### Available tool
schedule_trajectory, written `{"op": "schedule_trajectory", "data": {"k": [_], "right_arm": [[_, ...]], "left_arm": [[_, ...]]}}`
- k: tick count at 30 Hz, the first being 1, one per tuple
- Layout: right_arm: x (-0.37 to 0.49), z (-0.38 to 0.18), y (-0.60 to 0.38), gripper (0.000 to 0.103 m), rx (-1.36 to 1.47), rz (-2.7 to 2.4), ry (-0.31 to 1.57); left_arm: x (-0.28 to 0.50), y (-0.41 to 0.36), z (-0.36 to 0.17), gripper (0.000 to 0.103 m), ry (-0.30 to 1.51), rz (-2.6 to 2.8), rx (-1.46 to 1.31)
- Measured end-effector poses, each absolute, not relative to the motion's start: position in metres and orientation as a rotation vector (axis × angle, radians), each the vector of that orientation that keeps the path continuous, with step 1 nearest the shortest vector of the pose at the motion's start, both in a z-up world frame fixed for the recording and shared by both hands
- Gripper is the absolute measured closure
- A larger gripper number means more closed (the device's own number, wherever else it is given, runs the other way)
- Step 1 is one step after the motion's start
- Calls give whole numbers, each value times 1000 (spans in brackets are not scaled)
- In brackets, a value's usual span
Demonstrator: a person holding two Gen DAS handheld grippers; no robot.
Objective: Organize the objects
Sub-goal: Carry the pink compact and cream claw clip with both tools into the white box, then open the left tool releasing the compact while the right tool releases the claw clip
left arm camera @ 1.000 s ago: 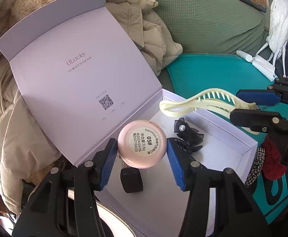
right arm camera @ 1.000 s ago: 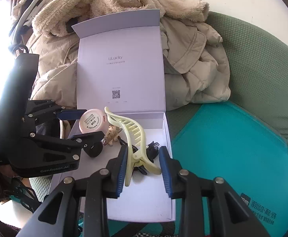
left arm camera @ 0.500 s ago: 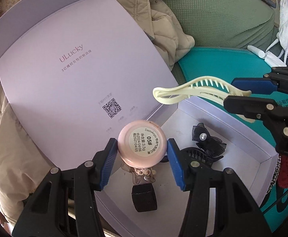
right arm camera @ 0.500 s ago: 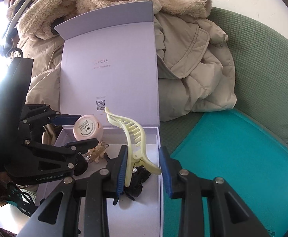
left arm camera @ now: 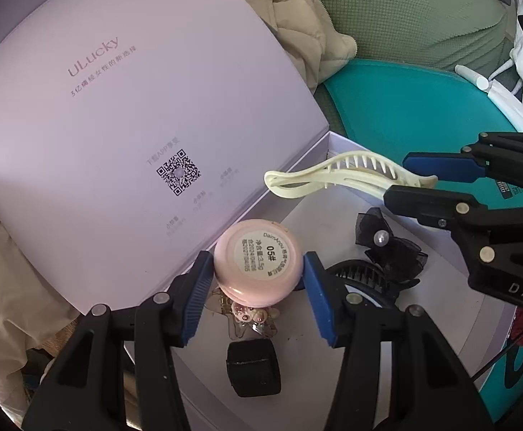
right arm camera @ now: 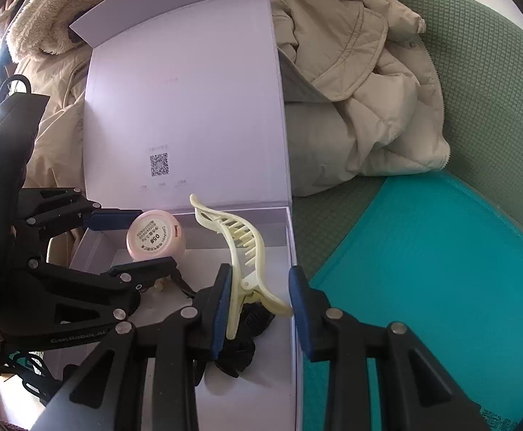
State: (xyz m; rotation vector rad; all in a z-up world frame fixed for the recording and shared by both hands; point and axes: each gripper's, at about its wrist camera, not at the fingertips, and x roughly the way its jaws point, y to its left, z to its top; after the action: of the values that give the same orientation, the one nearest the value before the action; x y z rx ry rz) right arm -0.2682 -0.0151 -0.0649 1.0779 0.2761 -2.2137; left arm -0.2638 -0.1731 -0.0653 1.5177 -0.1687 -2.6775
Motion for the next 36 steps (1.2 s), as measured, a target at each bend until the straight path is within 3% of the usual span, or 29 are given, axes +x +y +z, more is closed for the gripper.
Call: {"op": "schedule_trajectory", "data": {"k": [9, 36], "right_arm": [[-268, -74, -21, 71, 1089, -2194, 313], [-263, -75, -12, 71, 1138, -2147, 335]], "left_arm": [[-269, -164, -70, 53, -243, -2646, 1517], [-270, -139, -60, 53, -226, -2668, 1600]]}}
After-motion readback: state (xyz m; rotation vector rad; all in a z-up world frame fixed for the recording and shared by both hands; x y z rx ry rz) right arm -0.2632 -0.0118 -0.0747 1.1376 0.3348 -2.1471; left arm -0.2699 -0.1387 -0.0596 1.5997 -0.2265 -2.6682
